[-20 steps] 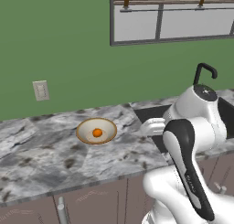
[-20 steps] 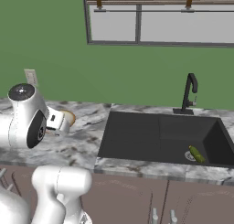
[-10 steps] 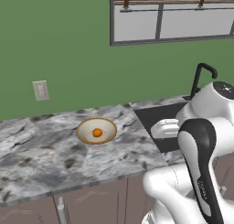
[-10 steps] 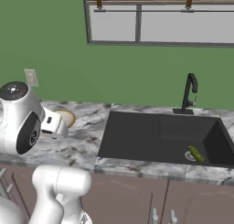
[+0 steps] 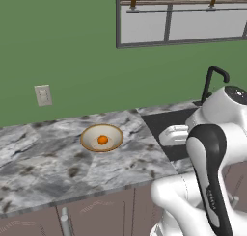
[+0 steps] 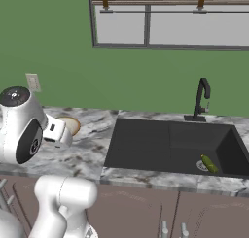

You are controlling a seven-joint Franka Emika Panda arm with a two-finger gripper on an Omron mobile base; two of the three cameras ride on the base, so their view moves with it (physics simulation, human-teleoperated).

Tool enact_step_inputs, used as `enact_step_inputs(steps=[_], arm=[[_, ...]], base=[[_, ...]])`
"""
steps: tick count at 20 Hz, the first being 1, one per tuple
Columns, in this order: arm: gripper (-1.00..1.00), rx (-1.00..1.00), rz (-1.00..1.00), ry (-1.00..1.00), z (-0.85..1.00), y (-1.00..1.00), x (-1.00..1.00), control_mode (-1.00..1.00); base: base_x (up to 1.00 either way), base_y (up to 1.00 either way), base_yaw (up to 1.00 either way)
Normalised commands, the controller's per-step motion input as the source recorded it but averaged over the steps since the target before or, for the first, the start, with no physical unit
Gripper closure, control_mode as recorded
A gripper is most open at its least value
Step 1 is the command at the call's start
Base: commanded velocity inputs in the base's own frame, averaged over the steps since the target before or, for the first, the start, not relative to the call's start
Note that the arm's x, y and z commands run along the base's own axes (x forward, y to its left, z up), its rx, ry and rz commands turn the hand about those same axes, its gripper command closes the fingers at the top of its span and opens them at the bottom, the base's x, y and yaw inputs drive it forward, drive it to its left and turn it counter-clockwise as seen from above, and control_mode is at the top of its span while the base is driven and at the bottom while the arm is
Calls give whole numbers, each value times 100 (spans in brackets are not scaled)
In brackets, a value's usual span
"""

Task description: Pick the tangerines from the cabinet and place them in one bowl. Pick the cucumber from the sink and place it in the other bowl.

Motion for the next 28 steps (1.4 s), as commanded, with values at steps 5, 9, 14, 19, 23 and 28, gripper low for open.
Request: enact_step_inputs(steps=[5,9,14,19,23,28], arm=[[-100,0,0,0,0,0,0,100],[-100,0,0,0,0,0,0,100],[-100,0,0,0,0,0,0,100],[-100,0,0,0,0,0,0,100],[-100,0,0,0,0,0,0,100],[-100,0,0,0,0,0,0,100]], base=[[-90,5,-5],[-21,1,0],[0,38,37],[0,51,77],[0,59,69],[-6,54,70]])
